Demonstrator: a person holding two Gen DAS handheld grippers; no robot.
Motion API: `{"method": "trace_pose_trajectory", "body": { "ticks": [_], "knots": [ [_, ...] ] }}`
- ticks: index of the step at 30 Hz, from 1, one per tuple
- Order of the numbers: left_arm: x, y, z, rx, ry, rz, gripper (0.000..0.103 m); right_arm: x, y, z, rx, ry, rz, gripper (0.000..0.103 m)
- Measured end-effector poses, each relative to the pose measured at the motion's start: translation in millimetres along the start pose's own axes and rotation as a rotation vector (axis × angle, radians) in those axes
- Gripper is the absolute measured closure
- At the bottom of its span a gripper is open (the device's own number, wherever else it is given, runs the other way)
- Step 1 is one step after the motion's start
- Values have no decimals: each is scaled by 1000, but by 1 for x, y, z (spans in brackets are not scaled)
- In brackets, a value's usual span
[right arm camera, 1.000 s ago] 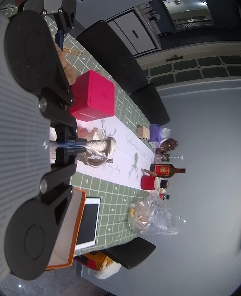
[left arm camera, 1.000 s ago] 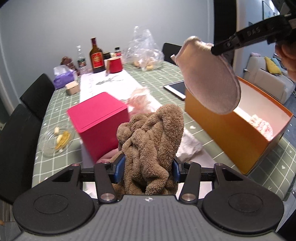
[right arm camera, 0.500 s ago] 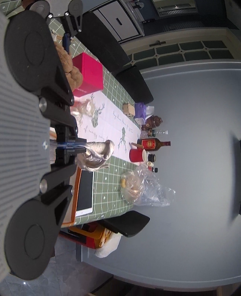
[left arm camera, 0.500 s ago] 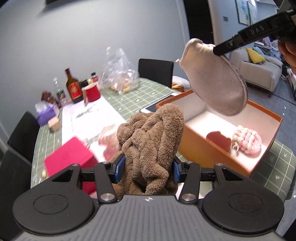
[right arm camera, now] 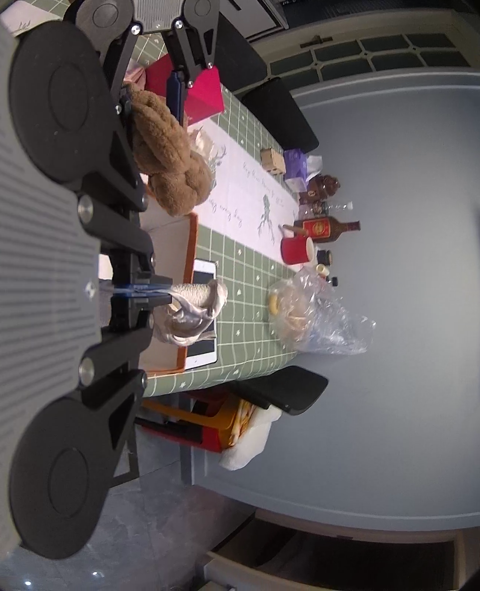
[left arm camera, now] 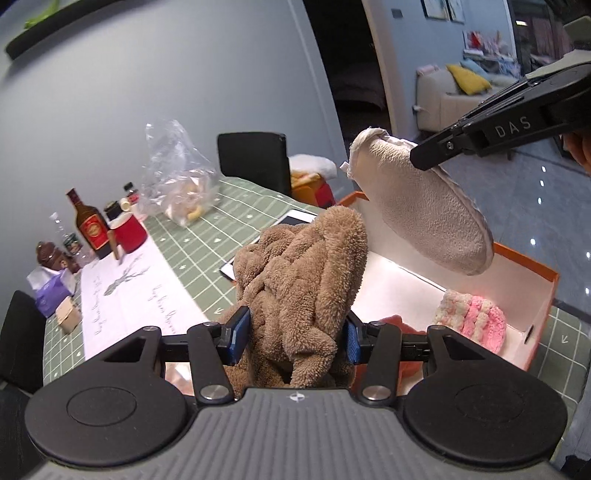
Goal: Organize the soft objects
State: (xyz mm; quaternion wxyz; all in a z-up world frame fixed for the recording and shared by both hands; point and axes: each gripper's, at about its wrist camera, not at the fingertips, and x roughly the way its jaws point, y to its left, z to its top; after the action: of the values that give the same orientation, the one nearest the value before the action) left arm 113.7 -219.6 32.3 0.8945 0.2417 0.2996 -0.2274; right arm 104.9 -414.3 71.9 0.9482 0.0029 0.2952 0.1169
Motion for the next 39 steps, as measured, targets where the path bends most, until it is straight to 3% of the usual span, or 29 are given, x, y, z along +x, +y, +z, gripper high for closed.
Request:
{"method": "trace_pose_trajectory", "body": {
  "ticks": [11, 17, 20, 32, 39],
  "knots": [
    [68, -21, 21, 23, 97, -9, 46, 40, -6, -13, 17, 94, -58, 103],
    [90, -17, 28, 18, 103, 6, 46, 52, -11, -12, 30, 108, -72, 103],
    [99, -12, 29, -21, 105, -29, 46, 62, -13, -15, 34, 130, -75, 103],
    [135, -17, 14, -2, 241, -50, 44, 122, -32, -33, 216, 258, 16, 103],
    [144, -21, 8, 7, 280, -57, 32, 139, -23, -39, 232, 283, 25, 103]
  ]
}}
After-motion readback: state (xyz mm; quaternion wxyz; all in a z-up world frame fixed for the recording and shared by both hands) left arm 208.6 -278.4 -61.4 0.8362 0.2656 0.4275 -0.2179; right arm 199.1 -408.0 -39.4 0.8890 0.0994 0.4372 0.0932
